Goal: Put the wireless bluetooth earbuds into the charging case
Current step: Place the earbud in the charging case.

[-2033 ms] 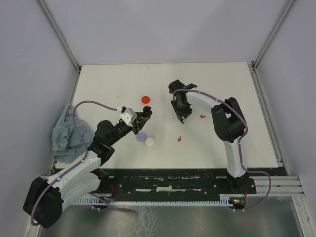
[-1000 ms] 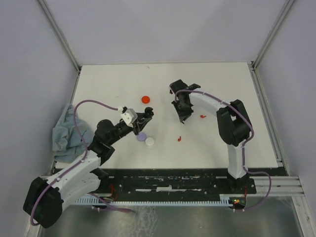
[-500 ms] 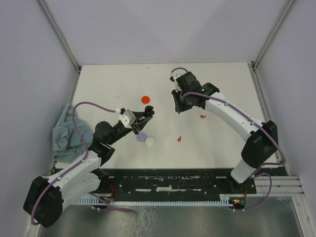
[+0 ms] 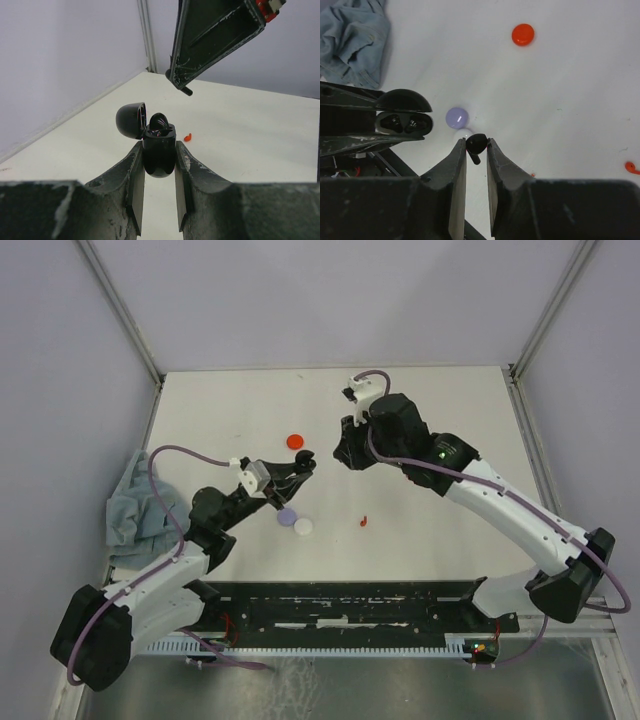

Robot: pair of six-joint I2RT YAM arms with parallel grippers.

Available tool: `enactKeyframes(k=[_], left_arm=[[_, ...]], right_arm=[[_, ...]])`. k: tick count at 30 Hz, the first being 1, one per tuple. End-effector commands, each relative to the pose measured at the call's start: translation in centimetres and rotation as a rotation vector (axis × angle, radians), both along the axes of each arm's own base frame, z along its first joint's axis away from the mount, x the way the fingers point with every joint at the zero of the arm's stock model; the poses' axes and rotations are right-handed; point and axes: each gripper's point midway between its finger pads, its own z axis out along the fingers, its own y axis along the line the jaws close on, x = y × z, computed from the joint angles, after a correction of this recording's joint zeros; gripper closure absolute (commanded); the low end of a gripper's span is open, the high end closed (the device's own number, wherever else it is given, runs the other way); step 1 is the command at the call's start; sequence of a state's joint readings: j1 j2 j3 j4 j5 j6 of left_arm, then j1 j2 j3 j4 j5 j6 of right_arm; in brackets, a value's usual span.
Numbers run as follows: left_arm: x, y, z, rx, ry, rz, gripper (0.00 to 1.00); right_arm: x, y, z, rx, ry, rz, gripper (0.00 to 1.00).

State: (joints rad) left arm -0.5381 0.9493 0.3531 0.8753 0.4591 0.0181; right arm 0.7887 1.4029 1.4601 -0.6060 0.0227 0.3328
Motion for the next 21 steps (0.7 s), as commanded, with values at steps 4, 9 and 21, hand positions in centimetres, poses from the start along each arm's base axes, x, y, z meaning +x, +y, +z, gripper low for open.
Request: enactKeyframes(k=[4, 9, 21], left_arm=[[-1.0, -0.1, 3.3, -0.118, -0.078, -0.047, 0.97], [-1.4, -0.1, 4.4, -0.164, -0.091, -0.065, 0.97], [-1.5, -0.1, 6.7, -0.229, -0.114, -0.079, 0.97]], right_arm=[[-1.3, 2.1, 7.8, 0.295, -0.191, 0.035, 0.84], [-2.4, 3.3, 9.5, 0.409, -0.26, 0.071, 0.83], [-3.8, 5.6, 11.6, 0.558, -0.357, 0.125, 0.83]])
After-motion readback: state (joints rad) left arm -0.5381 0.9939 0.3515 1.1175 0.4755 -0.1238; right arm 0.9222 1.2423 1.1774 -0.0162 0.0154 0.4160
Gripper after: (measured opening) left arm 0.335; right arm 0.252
